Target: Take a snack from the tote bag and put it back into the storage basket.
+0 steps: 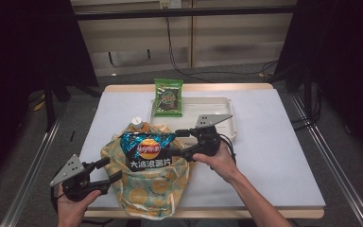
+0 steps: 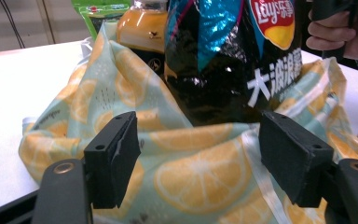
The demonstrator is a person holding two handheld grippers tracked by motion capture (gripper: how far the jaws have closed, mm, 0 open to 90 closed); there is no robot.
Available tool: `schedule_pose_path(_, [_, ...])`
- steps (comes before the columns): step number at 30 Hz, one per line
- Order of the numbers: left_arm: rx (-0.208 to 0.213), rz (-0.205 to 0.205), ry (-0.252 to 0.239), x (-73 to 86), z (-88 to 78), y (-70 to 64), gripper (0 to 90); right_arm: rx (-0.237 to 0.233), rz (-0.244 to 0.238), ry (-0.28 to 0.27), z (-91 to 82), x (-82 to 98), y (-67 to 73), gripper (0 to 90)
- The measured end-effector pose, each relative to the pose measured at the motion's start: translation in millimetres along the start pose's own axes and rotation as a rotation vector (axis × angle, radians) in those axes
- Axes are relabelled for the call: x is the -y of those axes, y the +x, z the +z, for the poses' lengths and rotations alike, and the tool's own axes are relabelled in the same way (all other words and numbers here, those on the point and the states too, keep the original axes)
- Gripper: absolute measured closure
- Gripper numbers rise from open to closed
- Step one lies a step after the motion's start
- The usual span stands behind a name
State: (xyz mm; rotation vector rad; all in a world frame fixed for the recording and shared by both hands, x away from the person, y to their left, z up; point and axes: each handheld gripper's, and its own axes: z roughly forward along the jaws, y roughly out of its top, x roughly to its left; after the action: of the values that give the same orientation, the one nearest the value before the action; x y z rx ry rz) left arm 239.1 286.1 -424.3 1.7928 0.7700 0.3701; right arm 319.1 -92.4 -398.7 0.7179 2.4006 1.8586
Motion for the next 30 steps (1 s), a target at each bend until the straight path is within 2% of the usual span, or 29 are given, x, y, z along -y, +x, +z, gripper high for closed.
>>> schedule_pose_path(3, [0.018, -0.005, -0.002, -3.6, 2.9, 0.5, 31.0, -0.013, -0.008, 0.001, 7.4, -3.3, 2.0, 21.5])
schedule_pose_path(7, [0.026, 0.010, -0.012, -14.1, 5.7, -1.1, 34.5, -0.033, 0.012, -0.001, 16.7, -5.3, -0.5, 25.3])
schedule_pose_path(8, [0.035, 0.024, -0.011, -16.8, 7.0, -0.6, 35.7, -0.041, 0.016, 0.001, 18.9, -6.1, -0.1, 25.3])
schedule_pose_path(12, [0.042, 0.022, 0.009, -26.8, 18.7, 3.2, 36.8, -0.062, 0.022, 0.013, 24.7, -7.3, 1.2, 28.9])
schedule_pose_path(14, [0.075, 0.008, 0.013, -29.4, 24.9, 7.2, 36.1, -0.055, 0.024, 0.033, 26.1, -7.8, 1.4, 31.0])
schedule_pose_path(17, [0.076, 0.006, 0.015, -27.2, 28.8, 5.6, 34.7, -0.050, 0.038, 0.048, 23.9, -8.3, 2.2, 38.5])
schedule_pose_path(18, [0.102, 0.007, 0.012, -24.3, 31.6, 5.4, 34.6, -0.050, 0.039, 0.045, 23.1, -8.7, 2.0, 40.8])
schedule_pose_path(19, [0.096, 0.007, 0.022, -22.8, 32.6, 3.8, 34.6, -0.051, 0.040, 0.045, 23.0, -8.8, 1.8, 44.1])
schedule_pose_path(20, [0.120, 0.007, 0.028, -19.6, 35.2, 2.7, 34.7, -0.056, 0.045, 0.045, 23.3, -8.7, 1.8, 46.4])
schedule_pose_path(23, [0.122, 0.026, 0.052, -14.9, 36.4, -1.9, 35.4, -0.046, 0.059, 0.040, 24.6, -8.4, 4.6, 51.5])
schedule_pose_path(27, [0.148, 0.048, 0.066, -12.8, 35.3, -5.4, 45.1, -0.038, 0.051, 0.045, 24.4, -9.0, 9.1, 56.2])
schedule_pose_path(30, [0.158, 0.062, 0.071, -12.3, 36.5, -8.5, 47.5, -0.046, 0.042, 0.038, 25.4, -7.4, 13.3, 60.0])
